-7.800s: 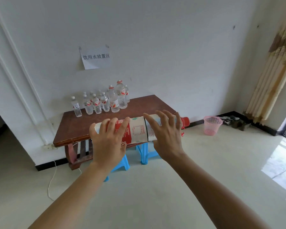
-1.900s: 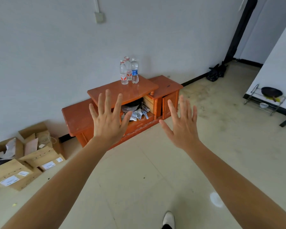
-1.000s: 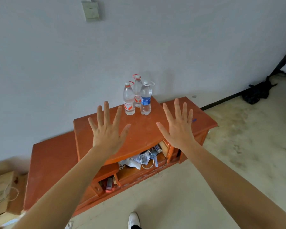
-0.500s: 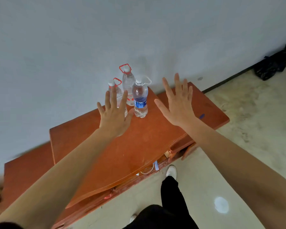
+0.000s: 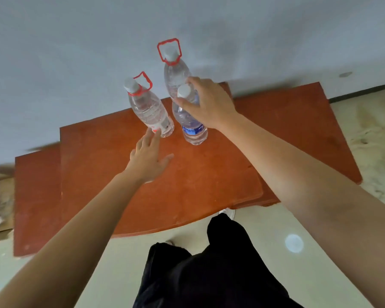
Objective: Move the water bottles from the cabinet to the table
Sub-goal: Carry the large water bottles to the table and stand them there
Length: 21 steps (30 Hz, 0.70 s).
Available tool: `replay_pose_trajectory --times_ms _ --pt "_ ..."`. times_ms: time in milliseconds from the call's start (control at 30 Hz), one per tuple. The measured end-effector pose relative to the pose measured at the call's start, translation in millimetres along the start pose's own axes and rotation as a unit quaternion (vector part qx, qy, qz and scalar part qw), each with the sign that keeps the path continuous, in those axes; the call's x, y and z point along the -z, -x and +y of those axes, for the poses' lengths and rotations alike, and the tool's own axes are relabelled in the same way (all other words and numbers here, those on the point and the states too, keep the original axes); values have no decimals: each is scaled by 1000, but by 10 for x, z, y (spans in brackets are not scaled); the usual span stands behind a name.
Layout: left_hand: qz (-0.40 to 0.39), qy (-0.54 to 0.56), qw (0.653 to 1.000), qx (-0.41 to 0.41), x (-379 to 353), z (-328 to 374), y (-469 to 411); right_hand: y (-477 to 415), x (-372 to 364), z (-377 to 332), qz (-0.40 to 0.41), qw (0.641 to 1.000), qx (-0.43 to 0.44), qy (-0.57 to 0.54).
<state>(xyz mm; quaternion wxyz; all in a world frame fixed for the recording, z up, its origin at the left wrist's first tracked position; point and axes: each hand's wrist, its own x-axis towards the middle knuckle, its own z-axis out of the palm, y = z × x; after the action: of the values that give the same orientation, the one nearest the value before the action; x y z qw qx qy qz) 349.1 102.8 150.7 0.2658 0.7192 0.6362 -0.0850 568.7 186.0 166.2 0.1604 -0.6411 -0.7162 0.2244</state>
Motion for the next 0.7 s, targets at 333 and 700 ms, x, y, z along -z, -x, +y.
replay_pose_trajectory --times_ms 333,700 --pt "-73 114 991 19 -722 200 -590 681 -383 425 230 950 -61 -204" --pt "-7 -18 998 -52 -1212 159 -692 1276 -918 1023 196 789 -373 -446"
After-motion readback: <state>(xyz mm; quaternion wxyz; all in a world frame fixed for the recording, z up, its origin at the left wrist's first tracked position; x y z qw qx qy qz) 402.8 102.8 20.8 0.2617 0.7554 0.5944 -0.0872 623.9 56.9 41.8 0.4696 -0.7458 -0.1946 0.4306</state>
